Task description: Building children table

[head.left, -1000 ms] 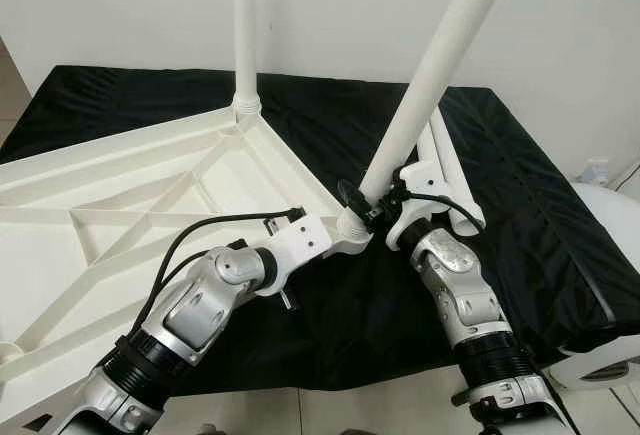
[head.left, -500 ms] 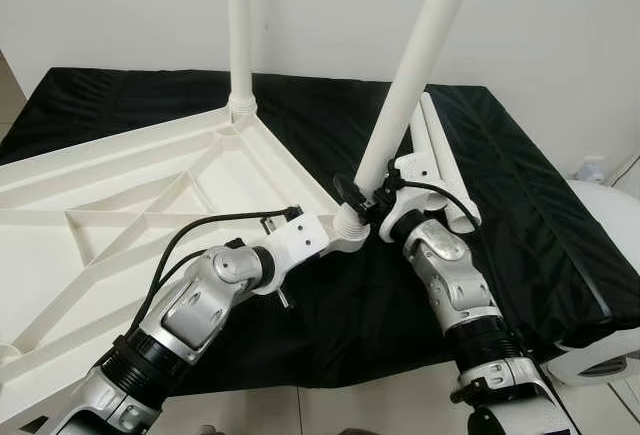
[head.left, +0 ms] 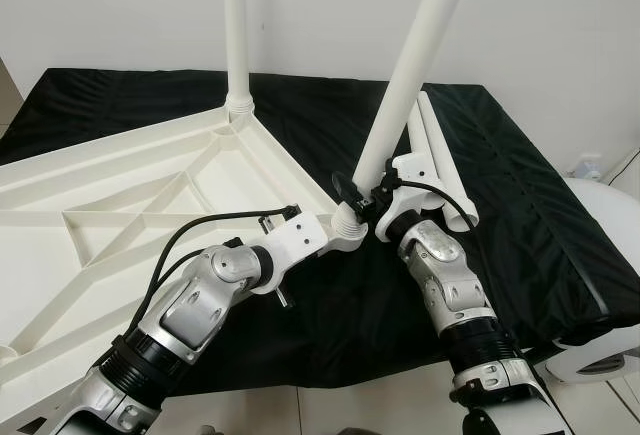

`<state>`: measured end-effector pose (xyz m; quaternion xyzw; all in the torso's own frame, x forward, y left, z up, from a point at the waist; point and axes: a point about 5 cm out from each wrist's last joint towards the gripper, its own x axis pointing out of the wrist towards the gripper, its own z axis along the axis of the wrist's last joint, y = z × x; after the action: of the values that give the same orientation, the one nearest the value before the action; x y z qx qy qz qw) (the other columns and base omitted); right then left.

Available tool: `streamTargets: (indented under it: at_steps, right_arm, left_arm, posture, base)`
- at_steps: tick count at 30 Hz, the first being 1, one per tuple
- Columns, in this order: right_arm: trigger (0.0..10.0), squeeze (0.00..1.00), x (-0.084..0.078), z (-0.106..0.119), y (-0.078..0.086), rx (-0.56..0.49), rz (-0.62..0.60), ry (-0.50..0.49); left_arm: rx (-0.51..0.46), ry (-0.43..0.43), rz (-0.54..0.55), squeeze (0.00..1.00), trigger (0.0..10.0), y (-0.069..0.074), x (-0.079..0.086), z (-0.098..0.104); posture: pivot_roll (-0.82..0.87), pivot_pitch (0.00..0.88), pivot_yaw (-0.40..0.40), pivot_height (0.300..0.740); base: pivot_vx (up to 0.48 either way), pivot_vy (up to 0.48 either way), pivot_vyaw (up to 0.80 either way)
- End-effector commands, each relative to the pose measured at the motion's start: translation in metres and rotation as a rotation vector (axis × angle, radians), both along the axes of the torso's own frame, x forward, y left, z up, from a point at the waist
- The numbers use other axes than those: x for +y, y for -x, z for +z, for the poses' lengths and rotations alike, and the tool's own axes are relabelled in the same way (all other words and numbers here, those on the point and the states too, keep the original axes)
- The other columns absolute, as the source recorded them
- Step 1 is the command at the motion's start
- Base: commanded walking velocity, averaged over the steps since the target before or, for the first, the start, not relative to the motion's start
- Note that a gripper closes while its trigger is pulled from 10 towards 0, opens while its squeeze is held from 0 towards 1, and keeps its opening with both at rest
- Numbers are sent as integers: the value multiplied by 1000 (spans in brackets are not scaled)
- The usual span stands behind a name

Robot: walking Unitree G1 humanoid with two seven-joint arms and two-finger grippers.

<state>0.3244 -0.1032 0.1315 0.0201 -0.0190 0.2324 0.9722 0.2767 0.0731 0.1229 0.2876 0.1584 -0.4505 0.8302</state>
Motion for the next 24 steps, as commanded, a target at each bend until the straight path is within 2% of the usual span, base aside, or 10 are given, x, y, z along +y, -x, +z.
streamTargets:
  at_steps: [1, 2, 3, 11, 17, 24]
  right_arm:
    - [10000, 0, -12, -52, 14, 231, -90, 48]
    - [10000, 0, -12, -52, 14, 231, -90, 48]
    - [10000, 0, -9, -48, 11, 204, -150, 36]
    - [10000, 0, 1, -44, 9, 175, -243, 19]
    - [10000, 0, 5, -41, 8, 161, -259, 21]
    - [10000, 0, 15, -34, -1, 124, -362, 41]
  left_arm:
    - [-47, -4, 6, 0, 10000, -1, 1, 9]
    - [-47, -4, 6, 0, 10000, -1, 1, 9]
    - [-48, 2, 3, 0, 10000, -1, -1, 10]
    - [-51, 6, 4, 0, 10000, -1, -2, 12]
    - [-51, 7, 5, 0, 10000, -1, -2, 12]
    - [-54, 8, 4, 0, 10000, 0, -2, 15]
  posture:
    - [67, 20, -67, 740]
    - [67, 20, -67, 740]
    - [67, 20, -67, 740]
    - [75, 25, -71, 740]
    - [79, 26, -71, 740]
    - [86, 30, -74, 740]
  base:
    - [0, 0, 0]
    - [0, 0, 0]
    - [0, 0, 0]
    - [0, 0, 0]
    - [0, 0, 0]
    - [0, 0, 0]
